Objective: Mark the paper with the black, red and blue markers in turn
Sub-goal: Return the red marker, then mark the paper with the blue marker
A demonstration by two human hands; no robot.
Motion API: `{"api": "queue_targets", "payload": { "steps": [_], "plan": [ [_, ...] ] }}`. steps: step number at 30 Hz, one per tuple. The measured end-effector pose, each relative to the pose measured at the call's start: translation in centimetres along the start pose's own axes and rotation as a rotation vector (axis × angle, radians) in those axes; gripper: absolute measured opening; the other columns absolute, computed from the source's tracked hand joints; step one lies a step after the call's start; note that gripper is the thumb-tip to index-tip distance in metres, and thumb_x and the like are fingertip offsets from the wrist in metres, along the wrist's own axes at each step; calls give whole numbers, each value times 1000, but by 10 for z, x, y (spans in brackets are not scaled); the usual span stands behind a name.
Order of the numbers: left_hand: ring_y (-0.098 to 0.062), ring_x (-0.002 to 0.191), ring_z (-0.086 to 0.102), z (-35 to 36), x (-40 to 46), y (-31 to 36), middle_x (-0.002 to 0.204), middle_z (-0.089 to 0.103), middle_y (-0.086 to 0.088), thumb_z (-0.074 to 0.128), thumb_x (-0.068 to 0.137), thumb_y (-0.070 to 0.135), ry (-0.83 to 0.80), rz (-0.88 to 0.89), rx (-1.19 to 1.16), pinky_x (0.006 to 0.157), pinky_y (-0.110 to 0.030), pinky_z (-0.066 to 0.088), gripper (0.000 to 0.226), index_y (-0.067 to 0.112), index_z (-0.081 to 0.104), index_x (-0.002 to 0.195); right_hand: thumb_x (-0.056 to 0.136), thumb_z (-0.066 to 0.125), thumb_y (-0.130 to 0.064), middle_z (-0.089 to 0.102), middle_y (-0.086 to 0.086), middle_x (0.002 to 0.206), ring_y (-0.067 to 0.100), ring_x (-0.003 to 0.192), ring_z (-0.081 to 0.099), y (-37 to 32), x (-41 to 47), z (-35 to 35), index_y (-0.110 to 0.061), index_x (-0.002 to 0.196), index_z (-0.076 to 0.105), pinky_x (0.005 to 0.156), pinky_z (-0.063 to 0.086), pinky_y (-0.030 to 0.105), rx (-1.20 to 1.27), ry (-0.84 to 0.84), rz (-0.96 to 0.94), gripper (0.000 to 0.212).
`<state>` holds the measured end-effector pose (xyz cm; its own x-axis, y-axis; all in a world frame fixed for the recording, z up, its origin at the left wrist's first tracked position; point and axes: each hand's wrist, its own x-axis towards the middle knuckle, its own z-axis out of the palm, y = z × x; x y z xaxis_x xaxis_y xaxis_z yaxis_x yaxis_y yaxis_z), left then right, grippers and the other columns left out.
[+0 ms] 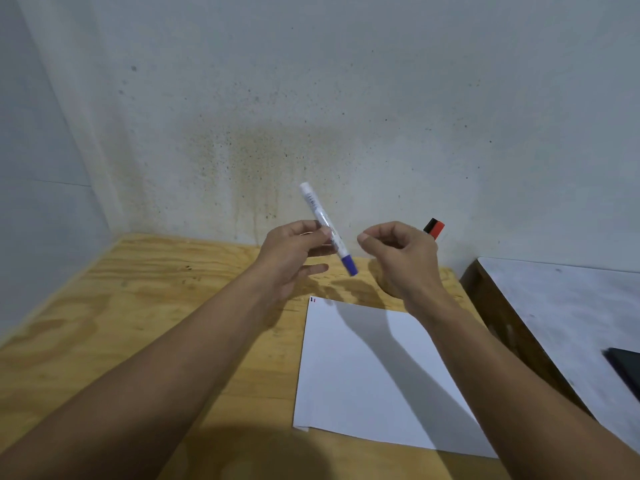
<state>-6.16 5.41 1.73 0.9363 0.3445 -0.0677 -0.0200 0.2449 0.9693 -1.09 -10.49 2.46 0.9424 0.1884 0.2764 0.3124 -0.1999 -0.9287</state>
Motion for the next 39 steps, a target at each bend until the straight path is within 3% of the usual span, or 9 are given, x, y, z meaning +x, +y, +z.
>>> {"api": "queue_targets", "payload": {
  "steps": [4, 7, 14, 18, 21, 29, 32, 35, 39],
  "plan": [
    [-21, 83, 71, -1, -6, 0, 95, 65, -9, 59, 90, 15, -81, 116, 264, 70, -36, 59, 20, 8, 64, 108, 83, 75, -34, 60, 1, 78, 11, 66, 56, -12, 14, 1, -10, 100, 73, 58, 48, 27, 99, -197, 110, 30],
    [-17, 68, 68, -2, -8, -5, 100, 65, -11, 66, 86, 12, -81, 159, 327, 62, -32, 61, 21, 6, 68, 105, 88, 71, -23, 54, 3, 73, 12, 60, 51, -7, 21, 6, -3, 92, 72, 52, 47, 25, 194, -317, 194, 20],
    [-18, 54, 65, -16, -7, -14, 74, 68, -13, 71, 77, -1, 3, 127, 356, 58, -27, 60, 17, -2, 70, 94, 98, 57, -24, 62, 9, 77, 13, 58, 66, 11, 24, 7, -2, 96, 57, 53, 57, 24, 430, -162, 257, 22],
    [-18, 54, 65, -13, -3, -18, 69, 67, -12, 65, 84, 1, 11, 163, 410, 62, -31, 61, 12, -4, 70, 94, 90, 70, -20, 67, 10, 80, 19, 72, 67, 22, 15, 15, 0, 94, 65, 57, 57, 24, 459, -298, 254, 20],
    [-16, 51, 62, -12, -1, -21, 66, 64, -12, 60, 88, 2, 4, 162, 518, 60, -29, 60, 13, -5, 69, 91, 89, 68, -9, 68, 13, 74, 19, 67, 66, 29, 10, 21, 5, 91, 67, 59, 59, 22, 441, -346, 236, 14],
    [-14, 41, 58, -44, 7, -18, 64, 62, -20, 59, 87, -3, 15, -107, 559, 45, -23, 53, 11, -10, 66, 81, 91, 64, -4, 66, 16, 74, 21, 64, 63, 40, 20, 4, 6, 88, 65, 57, 57, 22, 427, -250, 191, 10],
    [-15, 51, 55, -59, 12, -25, 59, 62, -9, 67, 76, -2, 67, 3, 827, 53, -22, 45, 6, -1, 72, 76, 92, 65, -10, 69, 16, 76, 21, 65, 66, 49, 17, 3, 7, 91, 65, 53, 58, 24, 415, -222, 251, 17],
    [-15, 76, 61, -58, 18, -30, 76, 67, -3, 69, 71, 4, 67, 84, 1086, 66, -21, 41, 12, 10, 76, 80, 92, 66, -14, 71, 14, 75, 20, 64, 69, 55, 11, 13, 4, 90, 65, 53, 60, 27, 438, -197, 307, 18],
    [-13, 71, 57, -55, 25, -39, 67, 62, 4, 70, 71, 4, -7, 103, 1162, 62, -21, 40, 11, 11, 75, 78, 91, 65, -5, 71, 16, 71, 22, 59, 70, 61, 4, 23, 4, 88, 63, 53, 61, 30, 456, -167, 313, 9]
  ]
}}
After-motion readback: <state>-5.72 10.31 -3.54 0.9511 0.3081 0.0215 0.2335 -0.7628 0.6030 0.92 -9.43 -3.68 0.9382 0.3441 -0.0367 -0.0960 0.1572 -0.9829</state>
